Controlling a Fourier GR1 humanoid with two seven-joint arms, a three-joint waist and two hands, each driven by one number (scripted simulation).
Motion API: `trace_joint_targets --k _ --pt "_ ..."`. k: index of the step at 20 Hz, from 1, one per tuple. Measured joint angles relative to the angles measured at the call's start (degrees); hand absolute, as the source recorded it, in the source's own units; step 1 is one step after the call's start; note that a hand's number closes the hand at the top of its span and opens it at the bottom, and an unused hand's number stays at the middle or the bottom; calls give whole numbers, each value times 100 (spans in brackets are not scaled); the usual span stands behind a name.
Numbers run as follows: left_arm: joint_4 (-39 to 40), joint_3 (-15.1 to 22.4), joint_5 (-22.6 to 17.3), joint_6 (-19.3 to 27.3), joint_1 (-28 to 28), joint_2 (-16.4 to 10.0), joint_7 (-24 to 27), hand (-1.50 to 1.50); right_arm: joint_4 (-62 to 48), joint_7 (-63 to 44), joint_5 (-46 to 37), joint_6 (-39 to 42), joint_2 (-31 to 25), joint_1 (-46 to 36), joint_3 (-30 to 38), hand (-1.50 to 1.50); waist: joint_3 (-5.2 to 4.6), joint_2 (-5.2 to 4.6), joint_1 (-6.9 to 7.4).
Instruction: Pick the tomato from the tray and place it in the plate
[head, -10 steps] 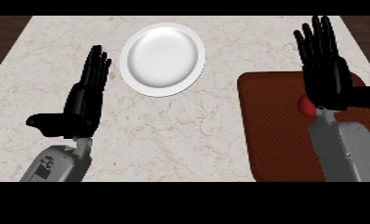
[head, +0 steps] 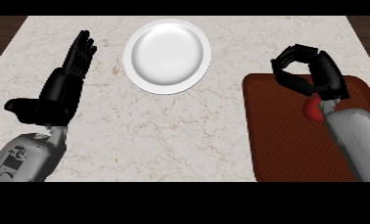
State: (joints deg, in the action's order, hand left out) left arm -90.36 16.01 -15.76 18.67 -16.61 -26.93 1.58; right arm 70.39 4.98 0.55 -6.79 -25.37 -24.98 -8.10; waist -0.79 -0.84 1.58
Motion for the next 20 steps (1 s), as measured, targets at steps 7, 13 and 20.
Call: trace_joint_targets --k 7,13,20 --pt "66 -331 -251 -500 -10 -390 -210 0 -625 439 -741 -2034 1170 354 19 -150 71 47 -63" --pt "88 -633 -261 -809 -23 -448 -347 0 -230 781 -914 -2451 1194 494 245 -150 78 81 -147" --pt "-17 -784 -221 -855 121 -502 -439 0 626 -1497 -1915 -1950 66 441 -127 -150 54 135 -234"
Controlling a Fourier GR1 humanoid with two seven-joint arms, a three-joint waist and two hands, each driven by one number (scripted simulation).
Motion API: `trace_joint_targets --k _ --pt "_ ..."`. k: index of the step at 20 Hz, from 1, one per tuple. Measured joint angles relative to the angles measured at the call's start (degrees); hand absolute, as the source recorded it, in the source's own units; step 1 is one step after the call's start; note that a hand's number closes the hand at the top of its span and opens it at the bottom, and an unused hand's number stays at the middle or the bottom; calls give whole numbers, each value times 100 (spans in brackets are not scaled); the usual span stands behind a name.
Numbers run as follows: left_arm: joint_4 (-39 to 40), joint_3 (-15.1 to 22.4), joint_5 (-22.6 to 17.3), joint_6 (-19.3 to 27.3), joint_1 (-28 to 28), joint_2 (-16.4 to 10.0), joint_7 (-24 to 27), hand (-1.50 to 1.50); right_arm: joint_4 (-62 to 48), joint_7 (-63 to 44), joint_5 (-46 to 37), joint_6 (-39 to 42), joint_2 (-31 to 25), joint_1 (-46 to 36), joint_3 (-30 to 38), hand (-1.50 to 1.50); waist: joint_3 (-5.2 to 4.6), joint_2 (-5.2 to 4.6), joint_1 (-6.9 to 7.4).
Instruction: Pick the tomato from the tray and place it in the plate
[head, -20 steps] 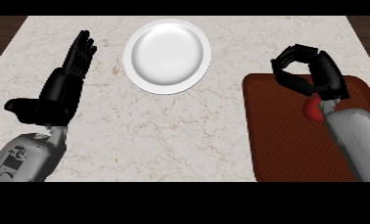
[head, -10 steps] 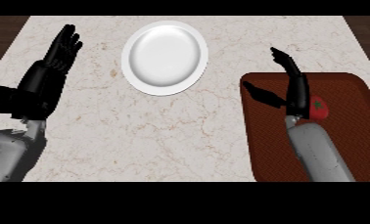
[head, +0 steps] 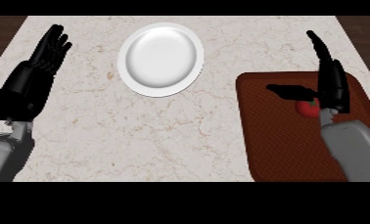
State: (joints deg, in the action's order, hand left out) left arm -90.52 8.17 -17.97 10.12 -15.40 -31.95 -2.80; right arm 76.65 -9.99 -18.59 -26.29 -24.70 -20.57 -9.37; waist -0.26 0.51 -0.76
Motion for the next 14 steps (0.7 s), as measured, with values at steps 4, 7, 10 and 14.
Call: trace_joint_targets --k 4,7,10,14 --pt "-7 -1 3 -34 44 18 5 0 110 -1466 -346 917 -589 -177 -288 -150 -14 16 -12" --pt "-14 -11 11 -73 36 11 11 0 253 -2480 -391 1798 -884 -361 -540 -150 -14 14 6" --pt "27 -6 50 -76 19 63 56 0 372 -3329 -160 2717 -1030 -540 -689 -150 -5 -4 21" --pt "47 53 160 -32 15 226 64 0 662 -4282 221 3655 -1117 -712 -697 -150 8 -20 31"
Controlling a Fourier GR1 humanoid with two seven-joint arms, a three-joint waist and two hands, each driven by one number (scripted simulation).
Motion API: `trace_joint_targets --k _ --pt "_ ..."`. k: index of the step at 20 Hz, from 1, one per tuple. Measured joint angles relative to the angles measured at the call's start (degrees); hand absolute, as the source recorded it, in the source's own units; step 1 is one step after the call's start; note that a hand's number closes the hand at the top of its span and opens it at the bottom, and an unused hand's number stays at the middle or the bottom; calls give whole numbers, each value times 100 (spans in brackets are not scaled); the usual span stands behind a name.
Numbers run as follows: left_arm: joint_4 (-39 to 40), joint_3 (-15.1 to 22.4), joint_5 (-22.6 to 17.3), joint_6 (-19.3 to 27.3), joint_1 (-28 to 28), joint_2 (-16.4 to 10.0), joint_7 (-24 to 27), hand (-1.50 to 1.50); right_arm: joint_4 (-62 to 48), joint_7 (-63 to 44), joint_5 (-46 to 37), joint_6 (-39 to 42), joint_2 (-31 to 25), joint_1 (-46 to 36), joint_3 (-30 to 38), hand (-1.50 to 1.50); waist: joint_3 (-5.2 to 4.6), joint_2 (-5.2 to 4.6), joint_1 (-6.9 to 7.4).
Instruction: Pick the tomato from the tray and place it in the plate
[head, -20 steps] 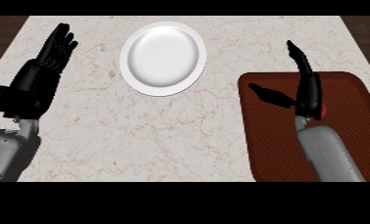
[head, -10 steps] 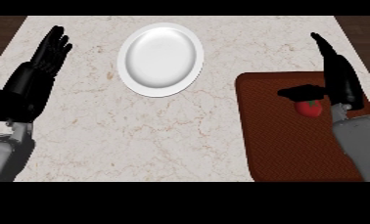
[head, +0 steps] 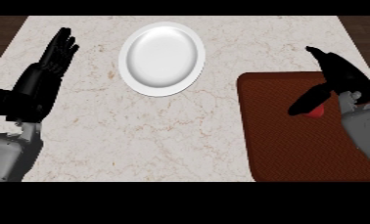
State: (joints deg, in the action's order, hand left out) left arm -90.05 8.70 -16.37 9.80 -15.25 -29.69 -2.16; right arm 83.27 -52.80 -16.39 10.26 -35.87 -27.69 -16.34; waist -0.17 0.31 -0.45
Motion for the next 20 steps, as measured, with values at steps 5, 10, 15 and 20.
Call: trace_joint_targets --k 5,10,15,20 --pt "140 -208 30 -229 -113 22 20 0 -50 -264 9 393 32 -27 85 -150 10 -23 28" --pt "56 -249 154 -297 -88 139 -61 0 -400 -287 -309 495 61 -14 108 -150 15 -30 52" --pt "78 -299 289 -331 -98 290 -86 0 -559 -352 -475 625 122 118 152 -150 15 -30 51" --pt "40 -428 393 -450 -65 407 -122 0 -953 -114 -726 631 301 326 297 -150 16 -32 56"
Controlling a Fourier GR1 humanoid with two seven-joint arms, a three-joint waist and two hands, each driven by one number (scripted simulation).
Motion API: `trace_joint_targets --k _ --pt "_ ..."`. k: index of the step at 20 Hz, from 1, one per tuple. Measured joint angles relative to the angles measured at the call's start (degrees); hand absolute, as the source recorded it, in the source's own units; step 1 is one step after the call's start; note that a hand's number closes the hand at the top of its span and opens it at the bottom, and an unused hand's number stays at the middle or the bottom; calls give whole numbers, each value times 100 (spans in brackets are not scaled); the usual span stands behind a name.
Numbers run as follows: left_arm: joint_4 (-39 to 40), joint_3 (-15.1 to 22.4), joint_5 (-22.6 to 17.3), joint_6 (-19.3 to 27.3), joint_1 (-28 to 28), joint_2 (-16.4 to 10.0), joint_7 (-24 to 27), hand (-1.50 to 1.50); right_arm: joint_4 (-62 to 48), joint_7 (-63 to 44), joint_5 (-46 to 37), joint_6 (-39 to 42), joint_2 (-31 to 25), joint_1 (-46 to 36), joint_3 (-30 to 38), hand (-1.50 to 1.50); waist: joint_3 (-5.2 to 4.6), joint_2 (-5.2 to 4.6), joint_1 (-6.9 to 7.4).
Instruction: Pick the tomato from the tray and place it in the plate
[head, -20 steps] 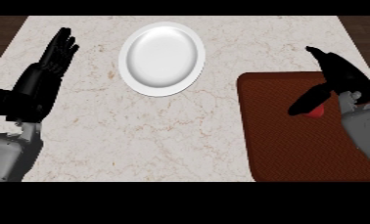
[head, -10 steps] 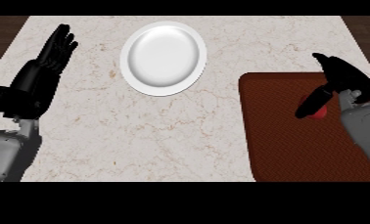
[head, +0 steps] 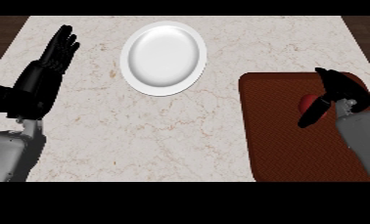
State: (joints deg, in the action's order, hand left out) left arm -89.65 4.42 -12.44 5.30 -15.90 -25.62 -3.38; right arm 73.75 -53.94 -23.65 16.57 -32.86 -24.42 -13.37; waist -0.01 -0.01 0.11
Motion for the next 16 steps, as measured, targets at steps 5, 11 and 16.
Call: trace_joint_targets --k 5,11,16 --pt "4 -123 206 -111 36 177 33 0 -263 259 -223 91 199 183 178 -150 2 -1 -2" --pt "-13 -396 256 -383 25 226 -67 0 -584 374 -492 237 390 218 394 -150 1 0 1" --pt "-184 -412 420 -390 109 422 -163 0 -1050 682 -874 116 515 161 470 150 1 -1 11"
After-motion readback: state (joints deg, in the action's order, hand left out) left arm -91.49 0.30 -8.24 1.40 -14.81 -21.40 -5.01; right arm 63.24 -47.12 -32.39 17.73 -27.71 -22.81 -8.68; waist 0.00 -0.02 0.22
